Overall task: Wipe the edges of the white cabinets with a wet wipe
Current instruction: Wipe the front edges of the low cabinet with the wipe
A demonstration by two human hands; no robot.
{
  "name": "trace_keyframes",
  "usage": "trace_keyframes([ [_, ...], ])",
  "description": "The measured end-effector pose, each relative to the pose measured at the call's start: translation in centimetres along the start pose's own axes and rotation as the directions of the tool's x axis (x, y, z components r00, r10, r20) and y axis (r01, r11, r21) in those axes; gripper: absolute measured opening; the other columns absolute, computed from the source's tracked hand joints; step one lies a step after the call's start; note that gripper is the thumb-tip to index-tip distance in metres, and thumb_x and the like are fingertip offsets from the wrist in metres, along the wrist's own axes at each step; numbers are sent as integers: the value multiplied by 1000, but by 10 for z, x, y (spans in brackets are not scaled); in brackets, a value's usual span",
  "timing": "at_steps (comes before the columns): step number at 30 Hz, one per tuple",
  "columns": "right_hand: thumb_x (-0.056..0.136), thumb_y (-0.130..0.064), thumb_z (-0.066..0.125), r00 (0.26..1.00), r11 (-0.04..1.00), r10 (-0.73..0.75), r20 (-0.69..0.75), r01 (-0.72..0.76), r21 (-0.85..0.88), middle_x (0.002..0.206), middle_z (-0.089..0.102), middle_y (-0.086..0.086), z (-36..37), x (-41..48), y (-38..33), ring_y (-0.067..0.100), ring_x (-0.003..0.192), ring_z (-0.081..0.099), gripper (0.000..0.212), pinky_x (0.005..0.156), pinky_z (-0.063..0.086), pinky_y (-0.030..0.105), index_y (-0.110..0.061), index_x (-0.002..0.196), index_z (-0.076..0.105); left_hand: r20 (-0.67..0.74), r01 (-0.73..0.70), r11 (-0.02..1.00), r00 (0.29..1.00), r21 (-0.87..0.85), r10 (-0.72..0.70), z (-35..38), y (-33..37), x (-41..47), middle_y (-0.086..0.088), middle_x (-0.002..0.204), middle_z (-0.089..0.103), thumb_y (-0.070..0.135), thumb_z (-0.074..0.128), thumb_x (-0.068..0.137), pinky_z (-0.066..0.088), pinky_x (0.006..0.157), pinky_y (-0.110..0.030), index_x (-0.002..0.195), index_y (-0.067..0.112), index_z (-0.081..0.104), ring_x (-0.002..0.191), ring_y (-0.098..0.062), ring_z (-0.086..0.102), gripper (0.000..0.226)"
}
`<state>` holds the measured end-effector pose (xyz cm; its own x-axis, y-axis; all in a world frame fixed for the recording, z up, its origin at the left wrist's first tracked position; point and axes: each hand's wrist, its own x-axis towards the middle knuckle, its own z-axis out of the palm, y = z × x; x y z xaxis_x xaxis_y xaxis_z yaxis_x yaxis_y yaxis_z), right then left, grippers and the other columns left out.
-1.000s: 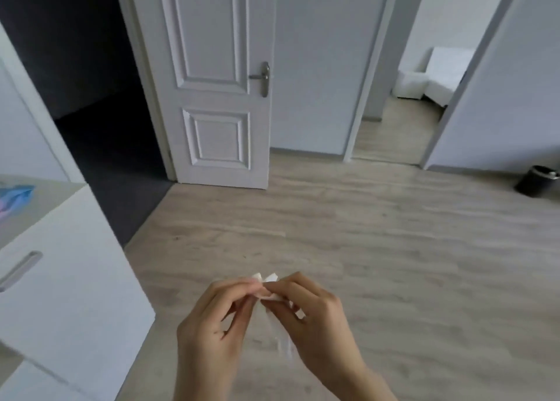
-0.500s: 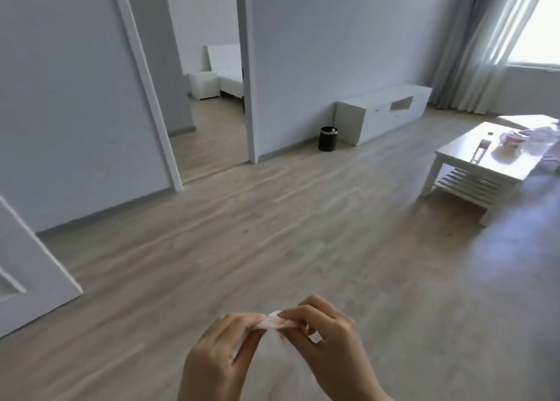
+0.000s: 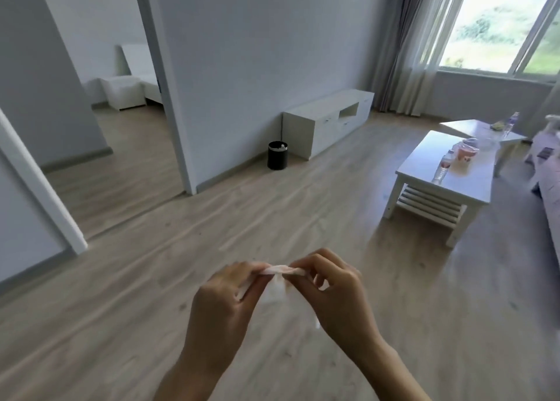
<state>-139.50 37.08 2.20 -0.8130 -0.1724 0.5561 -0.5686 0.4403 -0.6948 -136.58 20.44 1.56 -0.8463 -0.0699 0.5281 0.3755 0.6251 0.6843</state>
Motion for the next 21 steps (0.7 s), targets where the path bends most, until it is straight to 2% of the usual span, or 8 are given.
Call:
trace_keyframes([
  [3,74,-9,76,1000,999,29,-13,-29,-14,69,57,-14,25,79,63,-3,60,49,13,56,35,6,-19,72,68,8,-8,999,1000,-36,8,39,-51,85,16,85,67,45,52,81,47,68,-24,94,35,61,76,-1,62,19],
  [8,75,-12,75,998,996,58,-35,-60,-62,68,59,-13,71,228,179,-1,61,50,12,55,36,7,-19,71,67,28,-32,999,999,-42,34,112,-151,245,15,79,67,37,61,80,45,67,-15,87,32,65,75,2,58,9],
  [11,75,-13,75,994,991,91,-63,-97,-96,63,58,-15,85,329,241,-1,59,50,15,54,35,7,-21,69,64,86,-88,995,992,-36,91,152,-195,359,14,78,64,34,61,82,45,65,-18,85,28,66,74,0,57,8],
  [18,81,-21,69,974,969,162,-156,-187,-160,63,61,-9,61,535,395,1,58,53,20,52,36,7,-31,71,55,182,-202,974,959,-99,217,290,-257,608,11,82,62,29,63,85,42,68,-10,89,24,66,76,-2,55,7],
  [21,79,-21,71,966,951,191,-176,-227,-211,63,58,-15,49,617,480,-1,60,52,18,54,36,6,-28,74,56,220,-248,960,937,-130,272,369,-289,702,8,86,62,23,56,84,40,72,-5,93,17,67,78,-2,54,15],
])
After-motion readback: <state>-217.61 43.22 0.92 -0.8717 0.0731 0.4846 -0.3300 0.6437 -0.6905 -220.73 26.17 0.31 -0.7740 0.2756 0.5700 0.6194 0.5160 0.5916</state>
